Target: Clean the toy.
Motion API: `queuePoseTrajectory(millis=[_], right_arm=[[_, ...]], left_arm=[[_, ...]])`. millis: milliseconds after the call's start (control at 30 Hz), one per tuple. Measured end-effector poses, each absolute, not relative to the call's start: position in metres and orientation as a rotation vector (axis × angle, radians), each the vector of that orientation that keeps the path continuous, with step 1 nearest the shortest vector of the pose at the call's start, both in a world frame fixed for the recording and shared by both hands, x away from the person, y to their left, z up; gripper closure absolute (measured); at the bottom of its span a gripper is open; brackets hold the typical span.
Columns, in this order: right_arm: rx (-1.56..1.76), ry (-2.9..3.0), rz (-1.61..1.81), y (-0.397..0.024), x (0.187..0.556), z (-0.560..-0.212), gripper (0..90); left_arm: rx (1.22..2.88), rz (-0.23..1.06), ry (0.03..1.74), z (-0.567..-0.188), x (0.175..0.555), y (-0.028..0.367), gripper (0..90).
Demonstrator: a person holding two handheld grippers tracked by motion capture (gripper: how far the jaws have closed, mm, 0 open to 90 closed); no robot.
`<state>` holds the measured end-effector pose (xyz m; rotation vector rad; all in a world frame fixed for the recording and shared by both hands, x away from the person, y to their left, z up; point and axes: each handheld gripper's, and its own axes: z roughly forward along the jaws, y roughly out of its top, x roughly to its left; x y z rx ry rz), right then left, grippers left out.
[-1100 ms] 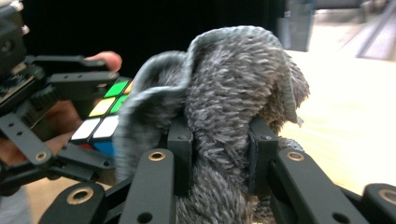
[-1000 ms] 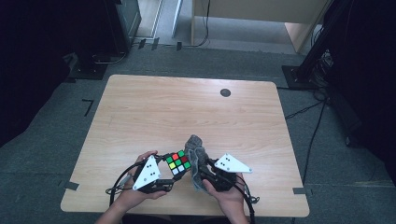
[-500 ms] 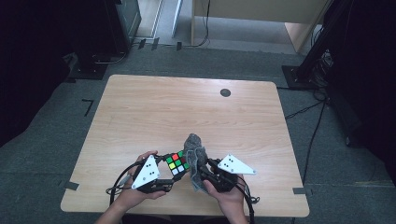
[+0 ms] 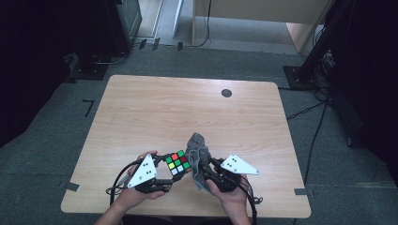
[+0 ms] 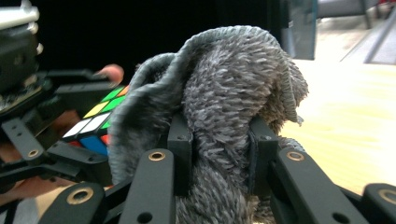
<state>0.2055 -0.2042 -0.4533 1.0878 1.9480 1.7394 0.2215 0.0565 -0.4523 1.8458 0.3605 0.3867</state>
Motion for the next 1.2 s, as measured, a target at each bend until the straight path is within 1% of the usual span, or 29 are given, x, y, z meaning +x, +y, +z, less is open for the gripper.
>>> queuePoseTrajectory(millis=[100, 233, 367, 533, 600, 667, 800, 867, 1067, 1200], right_arm=[[1.145, 1.946, 1.761, -0.201, 0.207, -0.464, 69.7], [1.171, 2.002, 1.699, -0.2, 0.211, -0.471, 69.6], [1.155, 1.995, 1.677, -0.204, 0.211, -0.466, 69.6], [1.094, 1.921, 1.757, -0.208, 0.205, -0.452, 69.6], [1.067, 1.945, 1.757, -0.203, 0.204, -0.452, 69.6], [1.08, 1.944, 1.761, -0.2, 0.204, -0.457, 69.7], [1.113, 1.992, 1.675, -0.203, 0.209, -0.466, 69.7], [1.171, 1.986, 1.69, -0.204, 0.211, -0.47, 69.7], [1.147, 2.022, 1.729, -0.184, 0.205, -0.472, 70.3], [1.177, 2.048, 1.795, -0.179, 0.204, -0.475, 70.3]], left_arm=[[1.855, 0.397, 0.364, -0.452, 0.222, 0.058, 34.0], [1.804, 0.367, 0.389, -0.449, 0.226, 0.064, 34.0], [1.795, 0.358, 0.399, -0.45, 0.228, 0.067, 34.1], [1.825, 0.359, 0.387, -0.453, 0.227, 0.063, 34.0], [1.82, 0.35, 0.386, -0.452, 0.226, 0.062, 34.0], [1.824, 0.37, 0.387, -0.451, 0.226, 0.063, 34.0], [1.741, 0.348, 0.429, -0.446, 0.229, 0.071, 34.0], [1.709, 0.345, 0.446, -0.444, 0.23, 0.075, 34.0], [1.651, 0.293, 0.49, -0.447, 0.233, 0.078, 34.0], [1.619, 0.279, 0.509, -0.445, 0.234, 0.08, 34.0]])
